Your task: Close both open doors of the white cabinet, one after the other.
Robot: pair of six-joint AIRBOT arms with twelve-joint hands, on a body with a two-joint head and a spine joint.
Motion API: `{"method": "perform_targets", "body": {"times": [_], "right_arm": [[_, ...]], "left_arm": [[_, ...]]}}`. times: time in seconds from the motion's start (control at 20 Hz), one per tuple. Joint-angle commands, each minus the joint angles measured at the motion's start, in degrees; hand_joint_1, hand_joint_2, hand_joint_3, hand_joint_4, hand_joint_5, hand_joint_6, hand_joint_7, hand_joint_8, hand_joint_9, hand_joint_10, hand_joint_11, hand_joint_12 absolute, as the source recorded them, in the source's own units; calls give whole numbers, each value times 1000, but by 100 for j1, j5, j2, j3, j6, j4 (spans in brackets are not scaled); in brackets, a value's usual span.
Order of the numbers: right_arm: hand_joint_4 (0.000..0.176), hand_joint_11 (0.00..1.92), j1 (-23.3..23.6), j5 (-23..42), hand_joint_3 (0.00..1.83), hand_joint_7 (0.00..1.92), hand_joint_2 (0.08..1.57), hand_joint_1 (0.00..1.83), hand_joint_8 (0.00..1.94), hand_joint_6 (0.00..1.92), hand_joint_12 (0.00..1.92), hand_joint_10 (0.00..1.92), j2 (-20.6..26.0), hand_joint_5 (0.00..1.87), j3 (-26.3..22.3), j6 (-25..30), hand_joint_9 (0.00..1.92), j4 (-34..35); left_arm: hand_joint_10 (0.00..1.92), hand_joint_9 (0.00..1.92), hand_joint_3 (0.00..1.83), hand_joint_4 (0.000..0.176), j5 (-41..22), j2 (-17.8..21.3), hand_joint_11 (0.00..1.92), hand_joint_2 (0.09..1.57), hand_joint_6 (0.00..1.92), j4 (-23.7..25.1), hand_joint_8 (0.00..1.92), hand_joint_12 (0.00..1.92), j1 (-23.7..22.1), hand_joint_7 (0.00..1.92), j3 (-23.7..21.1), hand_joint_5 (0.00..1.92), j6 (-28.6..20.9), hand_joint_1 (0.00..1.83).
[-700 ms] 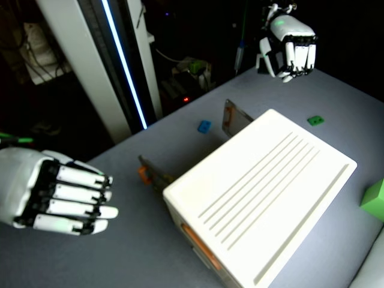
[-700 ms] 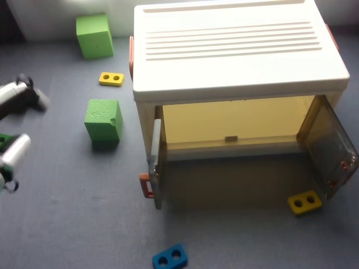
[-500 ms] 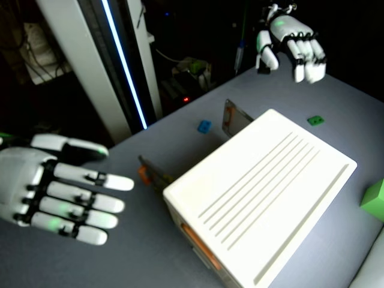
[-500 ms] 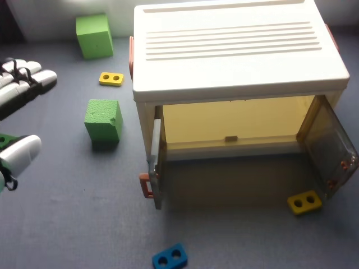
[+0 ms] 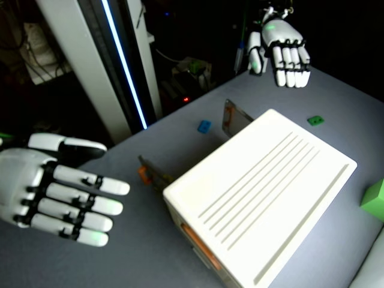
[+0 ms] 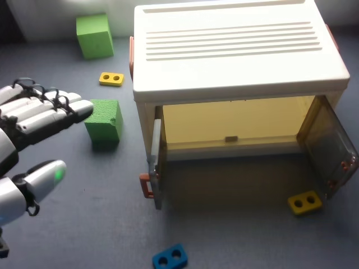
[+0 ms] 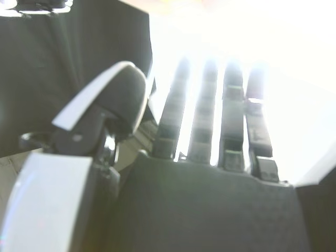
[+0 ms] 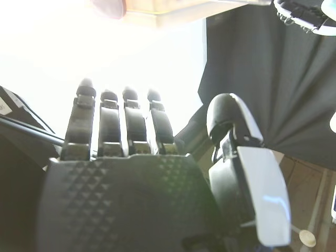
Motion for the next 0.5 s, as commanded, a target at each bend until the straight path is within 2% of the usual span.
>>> {"method": "perform_targets", "body": {"times": [0.0,0.1,0.15,0.2,0.25,0.35,0.45], "right_arm": [[33,46,22,663,1,26,1391,106,1,1,0,0,48,82,19,31,0,157],[18,45,21,642,1,27,1393,102,2,3,1,0,48,86,19,31,0,156],[20,43,19,633,2,25,1393,101,1,2,0,0,48,84,18,31,0,154],[34,38,7,624,1,14,1390,82,0,0,0,0,47,73,13,31,0,153],[33,39,-2,623,3,12,1395,80,0,2,1,0,47,74,10,31,0,154],[36,36,-14,622,2,12,1391,43,1,0,0,0,36,69,8,31,0,156],[17,38,-16,620,4,16,1406,80,1,2,1,0,26,76,10,31,0,156]], "left_arm": [[2,218,228,0,-538,-36,0,1571,2,72,4,714,-101,191,27,219,-59,0],[0,151,173,0,-296,-122,0,1571,0,308,1,576,-269,132,75,161,-178,0],[1,147,207,0,-196,-164,0,1571,5,385,4,502,-338,138,102,180,-232,0],[1,146,236,0,-54,-230,0,1571,7,506,4,486,-450,142,145,190,-291,0],[2,113,211,0,20,-254,0,1571,3,567,4,417,-507,112,165,171,-311,0],[1,105,149,0,228,-299,0,1571,0,695,2,434,-655,108,216,165,-366,0],[3,125,198,0,409,-365,0,1571,1,820,3,502,-757,116,247,171,-419,0]]}}
